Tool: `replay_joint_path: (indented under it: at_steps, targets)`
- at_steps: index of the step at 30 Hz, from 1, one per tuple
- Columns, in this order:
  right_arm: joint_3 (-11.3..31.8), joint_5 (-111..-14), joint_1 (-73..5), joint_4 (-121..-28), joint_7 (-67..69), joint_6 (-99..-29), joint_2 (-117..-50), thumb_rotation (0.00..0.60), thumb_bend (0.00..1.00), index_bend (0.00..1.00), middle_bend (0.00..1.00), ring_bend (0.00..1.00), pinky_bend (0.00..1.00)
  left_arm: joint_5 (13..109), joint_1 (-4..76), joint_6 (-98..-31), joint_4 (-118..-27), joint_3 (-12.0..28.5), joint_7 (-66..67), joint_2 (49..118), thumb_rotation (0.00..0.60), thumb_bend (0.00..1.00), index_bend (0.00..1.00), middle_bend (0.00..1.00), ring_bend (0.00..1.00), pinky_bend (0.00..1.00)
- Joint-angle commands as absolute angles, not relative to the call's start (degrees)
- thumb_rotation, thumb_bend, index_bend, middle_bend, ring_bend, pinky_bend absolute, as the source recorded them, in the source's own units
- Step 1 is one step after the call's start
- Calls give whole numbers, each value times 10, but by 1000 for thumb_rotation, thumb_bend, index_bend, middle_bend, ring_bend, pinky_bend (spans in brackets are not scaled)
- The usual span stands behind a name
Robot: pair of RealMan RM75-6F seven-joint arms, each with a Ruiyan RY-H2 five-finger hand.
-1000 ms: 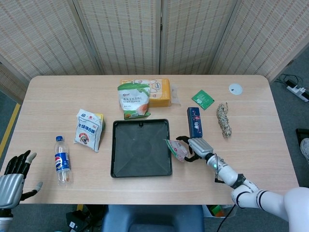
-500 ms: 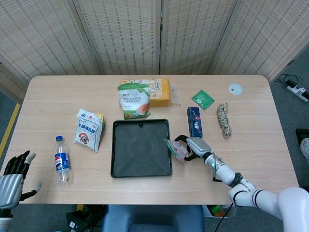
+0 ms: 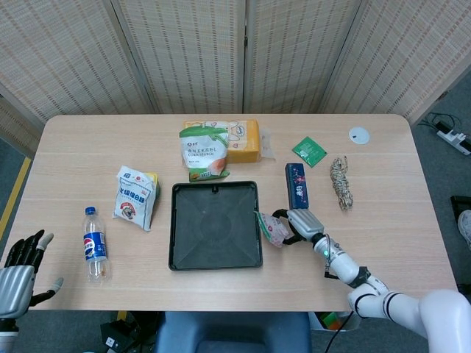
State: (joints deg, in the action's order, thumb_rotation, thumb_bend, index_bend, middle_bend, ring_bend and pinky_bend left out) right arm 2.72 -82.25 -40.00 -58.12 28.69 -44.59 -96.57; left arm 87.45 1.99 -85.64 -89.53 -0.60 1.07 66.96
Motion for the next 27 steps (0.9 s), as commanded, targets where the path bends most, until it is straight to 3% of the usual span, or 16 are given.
replay_joint_path:
  at_steps: [1,11,18,27]
  targets:
    - [28,-822,-392,-587,291,-459,-961,600,353,636,461,759,646,875,20,-857,-895,-6,9,670,600,324,0,5,25,0]
    - [40,-840,-374,-682,243,-529,-882,600,353,674,495,787,657,879,20,-862,-893,-5,4,666,600,324,0,5,25,0]
    - [92,-800,-407,-775,89,-520,-821,600,353,693,512,795,657,887,20,-867,-890,-5,-2,668,600,324,0,6,25,0]
    - [143,-693,-465,-799,-142,-505,-850,600,353,724,545,809,669,883,17,-869,-877,-5,-15,670,600,324,0,5,25,0]
